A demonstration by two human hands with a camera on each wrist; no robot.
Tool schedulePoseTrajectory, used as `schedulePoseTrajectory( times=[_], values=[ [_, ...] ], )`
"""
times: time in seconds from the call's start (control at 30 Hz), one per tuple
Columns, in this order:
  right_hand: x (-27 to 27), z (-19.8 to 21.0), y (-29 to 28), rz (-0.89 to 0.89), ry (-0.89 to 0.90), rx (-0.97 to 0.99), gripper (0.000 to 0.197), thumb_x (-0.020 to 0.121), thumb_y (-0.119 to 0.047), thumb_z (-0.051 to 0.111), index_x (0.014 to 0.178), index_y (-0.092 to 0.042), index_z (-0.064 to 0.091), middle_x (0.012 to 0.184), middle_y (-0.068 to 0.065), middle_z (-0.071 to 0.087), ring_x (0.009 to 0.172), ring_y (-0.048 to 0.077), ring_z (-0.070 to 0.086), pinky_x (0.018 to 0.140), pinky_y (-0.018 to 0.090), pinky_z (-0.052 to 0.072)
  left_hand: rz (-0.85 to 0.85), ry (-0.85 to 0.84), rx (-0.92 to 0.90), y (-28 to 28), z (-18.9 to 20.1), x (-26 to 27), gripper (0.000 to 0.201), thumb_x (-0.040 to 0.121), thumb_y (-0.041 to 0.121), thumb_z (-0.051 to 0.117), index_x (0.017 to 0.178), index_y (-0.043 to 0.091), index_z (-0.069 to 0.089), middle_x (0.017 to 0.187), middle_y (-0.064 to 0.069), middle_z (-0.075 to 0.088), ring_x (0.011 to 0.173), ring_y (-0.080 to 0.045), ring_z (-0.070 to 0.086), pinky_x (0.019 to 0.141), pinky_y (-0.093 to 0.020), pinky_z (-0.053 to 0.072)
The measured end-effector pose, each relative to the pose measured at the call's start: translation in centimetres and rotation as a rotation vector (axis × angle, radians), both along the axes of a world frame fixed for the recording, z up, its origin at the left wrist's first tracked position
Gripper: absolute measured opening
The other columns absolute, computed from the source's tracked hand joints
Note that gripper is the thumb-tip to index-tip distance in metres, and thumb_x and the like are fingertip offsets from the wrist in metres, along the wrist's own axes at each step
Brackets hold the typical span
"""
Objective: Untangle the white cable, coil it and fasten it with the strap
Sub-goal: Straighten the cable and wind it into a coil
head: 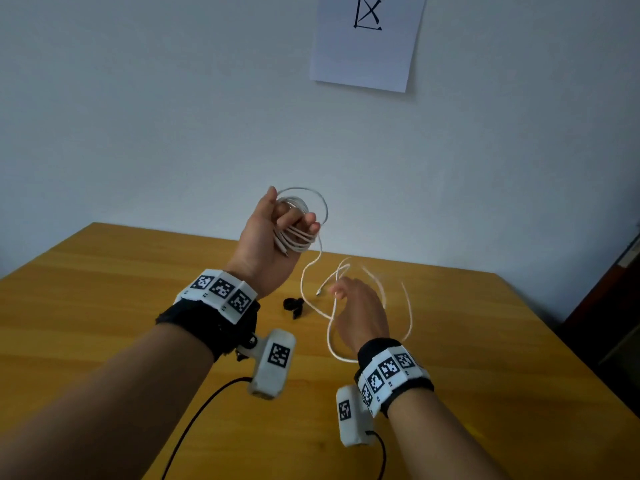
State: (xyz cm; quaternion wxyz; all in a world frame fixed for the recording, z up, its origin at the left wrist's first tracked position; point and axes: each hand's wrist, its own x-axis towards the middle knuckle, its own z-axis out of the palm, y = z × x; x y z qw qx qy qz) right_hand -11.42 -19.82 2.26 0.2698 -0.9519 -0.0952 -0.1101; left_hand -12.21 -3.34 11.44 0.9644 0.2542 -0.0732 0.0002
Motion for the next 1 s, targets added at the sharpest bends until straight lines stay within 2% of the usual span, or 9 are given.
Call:
schedulePoseTrajectory(
  times=[0.27,0.4,0.53,0.6,0.7,0.8,0.9,0.97,1.0],
  values=[
    [0.0,0.2,0.8,-0.056,0.045,0.211,0.030,0.089,-0.006,0.055,0.113,-0.025,0.060,0.118,-0.007,0.064,0.109,0.017,0.062,0.092,0.038,0.054,-0.005,0.020,0.161,0.0,-0.4,-0.1,0.046,0.102,0.041,0.047,0.064,0.015,0.040,0.059,-0.002,0.041,0.062,-0.020,0.057,0.071,-0.032,0.051],
    [-0.4,0.9,1.6,0.122,0.063,0.497,0.036,0.094,-0.013,0.052,0.127,-0.027,0.055,0.128,-0.007,0.062,0.117,0.012,0.060,0.089,0.026,0.047,0.009,0.047,0.244,-0.4,-0.5,-0.2,0.044,0.104,0.040,0.044,0.067,0.016,0.036,0.054,0.001,0.035,0.052,-0.018,0.045,0.067,-0.032,0.047],
    [-1.0,1.4,2.1,0.221,0.053,0.705,0.018,0.099,-0.025,0.050,0.109,-0.018,0.064,0.093,-0.006,0.072,0.085,0.020,0.065,0.068,0.011,0.047,0.011,0.061,0.250,-0.6,-0.6,-0.2,0.043,0.104,0.038,0.043,0.067,0.017,0.035,0.051,0.002,0.033,0.047,-0.016,0.038,0.067,-0.031,0.041],
    [-1.2,1.3,2.3,0.235,0.043,0.720,0.029,0.109,-0.029,0.039,0.103,-0.016,0.064,0.075,0.008,0.068,0.073,0.027,0.063,0.066,0.018,0.048,0.006,0.071,0.243,-0.4,-0.8,-0.3,0.043,0.104,0.038,0.044,0.067,0.018,0.035,0.051,0.003,0.032,0.047,-0.016,0.035,0.065,-0.030,0.041],
    [-1.0,1.0,2.5,0.191,0.064,0.668,0.047,0.111,-0.040,0.030,0.092,-0.012,0.061,0.060,0.004,0.052,0.054,0.017,0.051,0.057,0.032,0.045,-0.022,0.055,0.234,-0.3,-1.1,-0.3,0.046,0.104,0.039,0.043,0.064,0.018,0.035,0.051,0.004,0.032,0.047,-0.015,0.034,0.065,-0.029,0.042],
    [-0.5,0.8,2.5,0.134,0.023,0.548,0.048,0.111,-0.039,0.032,0.086,-0.011,0.061,0.059,-0.005,0.048,0.045,0.002,0.041,0.050,0.020,0.037,-0.031,0.043,0.256,-0.4,-1.0,-0.5,0.047,0.104,0.039,0.042,0.063,0.017,0.035,0.052,0.002,0.036,0.048,-0.017,0.041,0.066,-0.030,0.044],
    [-0.3,0.8,2.3,0.175,0.002,0.419,0.047,0.111,-0.039,0.032,0.086,-0.011,0.062,0.059,-0.006,0.049,0.045,0.003,0.041,0.051,0.023,0.034,-0.009,0.017,0.309,-0.6,-1.1,-0.6,0.035,0.104,0.041,0.042,0.077,0.020,0.051,0.064,-0.001,0.057,0.063,-0.022,0.062,0.073,-0.033,0.050],
    [-0.3,0.9,2.3,0.232,-0.013,0.316,0.047,0.110,-0.040,0.033,0.084,-0.012,0.060,0.060,-0.005,0.052,0.048,0.007,0.043,0.053,0.028,0.034,0.004,-0.006,0.343,-0.8,-1.2,-0.6,0.029,0.105,0.040,0.039,0.115,0.018,0.054,0.093,-0.010,0.074,0.091,-0.030,0.071,0.088,-0.037,0.052],
    [-0.4,1.0,2.4,0.258,-0.016,0.275,0.047,0.110,-0.040,0.033,0.083,-0.013,0.060,0.060,-0.006,0.052,0.049,0.007,0.044,0.054,0.029,0.034,0.011,-0.004,0.356,-0.8,-1.4,-0.3,0.053,0.106,0.040,0.037,0.120,-0.004,0.010,0.109,-0.015,0.074,0.103,-0.032,0.070,0.096,-0.039,0.051]
  ],
)
